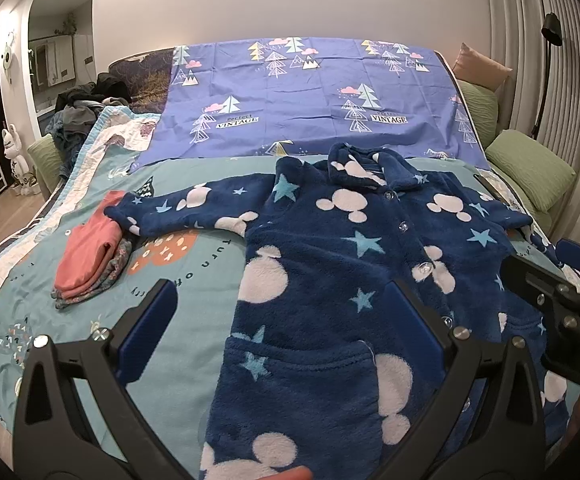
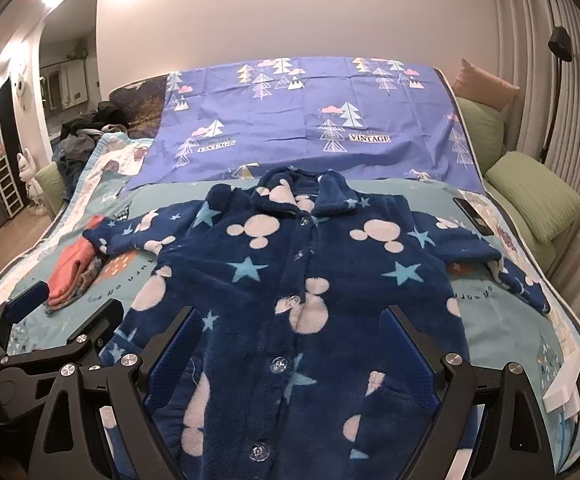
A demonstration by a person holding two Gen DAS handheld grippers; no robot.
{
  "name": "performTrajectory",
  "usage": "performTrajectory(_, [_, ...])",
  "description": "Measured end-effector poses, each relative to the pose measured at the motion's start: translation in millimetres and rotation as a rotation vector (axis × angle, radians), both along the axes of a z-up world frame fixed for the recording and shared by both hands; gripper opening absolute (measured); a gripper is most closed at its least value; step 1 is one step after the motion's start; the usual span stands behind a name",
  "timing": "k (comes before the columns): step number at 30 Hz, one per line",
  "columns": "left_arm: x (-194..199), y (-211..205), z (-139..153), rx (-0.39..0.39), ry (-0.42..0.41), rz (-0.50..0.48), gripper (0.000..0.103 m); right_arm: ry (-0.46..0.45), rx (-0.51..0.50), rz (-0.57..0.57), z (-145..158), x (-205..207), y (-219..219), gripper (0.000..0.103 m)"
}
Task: Fold small clothes
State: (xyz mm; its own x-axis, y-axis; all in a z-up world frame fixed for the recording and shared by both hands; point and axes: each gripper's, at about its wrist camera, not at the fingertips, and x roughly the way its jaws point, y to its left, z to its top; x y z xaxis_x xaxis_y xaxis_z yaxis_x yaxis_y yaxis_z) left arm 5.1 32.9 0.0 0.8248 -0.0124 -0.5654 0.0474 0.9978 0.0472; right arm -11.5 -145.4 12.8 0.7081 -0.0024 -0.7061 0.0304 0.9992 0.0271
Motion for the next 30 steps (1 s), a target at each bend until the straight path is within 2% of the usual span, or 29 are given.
performTrajectory(8, [-2,1,-4,-0.006,0.075,-0.015,0.103,0.01,-0.004,-0.014,-1,1,-1,0.092])
performTrajectory(13, [-2,0,-4,-0.01,0.073,-0.013,0.103,0.011,-0.007,-0.015,-1,1,-1,0.092])
performTrajectory(15, [0,2,-3,-0.024,0.103,-0.011,0.103,0.012,-0.009,-0.013,-2,1,-1,0.092])
performTrajectory(18, [1,2,-2,-0.014,0.086,-0.01,0.103,0.013,-0.017,-0.006,-1,5,3,0.092])
performTrajectory(21, [4,8,0,-0.028,0.115,-0.016,0.103,0.02,-0.011,0.013,4,11,5,0.092])
performTrajectory(23, [9,17,1,-0.044,0.123,-0.023,0.103,0.032,0.027,0.042,13,18,5,0.092])
performTrajectory(25, [18,31,3,-0.073,0.131,-0.022,0.103,-0.002,0.081,0.052,36,26,-1,0.092])
performTrajectory(27, [35,57,6,-0.091,0.118,0.032,0.103,-0.063,0.112,0.04,59,30,-7,0.092])
performTrajectory(28, [43,70,7,-0.095,0.101,0.059,0.103,-0.081,0.117,0.038,65,32,-7,0.092])
performTrajectory(30, [61,101,3,-0.151,0.095,0.114,0.103,-0.111,0.095,0.048,67,42,-4,0.092])
